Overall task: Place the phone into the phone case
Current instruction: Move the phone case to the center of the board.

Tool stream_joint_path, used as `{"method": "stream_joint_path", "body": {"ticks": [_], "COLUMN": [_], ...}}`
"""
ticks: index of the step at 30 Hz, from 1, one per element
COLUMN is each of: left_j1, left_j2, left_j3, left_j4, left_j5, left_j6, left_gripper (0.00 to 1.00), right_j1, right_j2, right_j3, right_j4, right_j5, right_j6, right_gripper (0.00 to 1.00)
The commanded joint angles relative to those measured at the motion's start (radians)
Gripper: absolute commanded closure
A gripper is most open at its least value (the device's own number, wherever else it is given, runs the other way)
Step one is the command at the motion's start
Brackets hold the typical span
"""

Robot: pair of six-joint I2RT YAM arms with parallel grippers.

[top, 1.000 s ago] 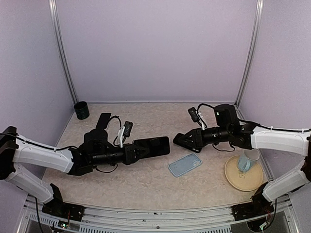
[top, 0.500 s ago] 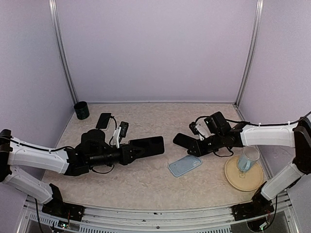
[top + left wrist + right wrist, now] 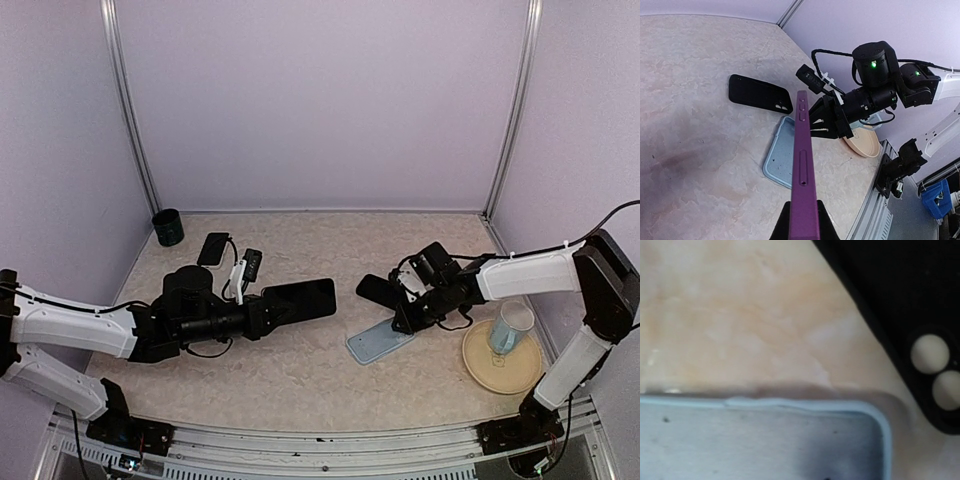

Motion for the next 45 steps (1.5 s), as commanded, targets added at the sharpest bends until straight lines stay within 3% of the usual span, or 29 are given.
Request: {"method": "stream_joint_path", "body": {"ticks": [1, 17, 37, 45], "left_j1": [-0.009, -0.012, -0.012, -0.014], "left_j2": [-0.016, -0.006, -0.018, -0.033], "left_j3": [0.000, -0.007, -0.020, -0.026], "left_j4": [0.053, 0.069, 0.075, 0.065], "left_j5": [-0.012, -0.017, -0.031, -0.055], "left_j6": [0.033, 0.045, 0.052, 0.050], "left_gripper": [1.00, 1.00, 1.00, 1.00], "right_j1": [-0.015, -0.042, -0.056, -0.056], "right_j2": [0.016, -0.029, 0.061, 0.086], "right_j3": [0.019, 0.005, 0.018, 0.022], "right_j4": [0.001, 0.006, 0.009, 0.033], "right_j5": [0.033, 0.089, 0.082, 0.037], "right_j6": [-0.006, 0.014, 0.009, 0.054], "right_gripper": [0.80, 0.78, 0.80, 1.00]}}
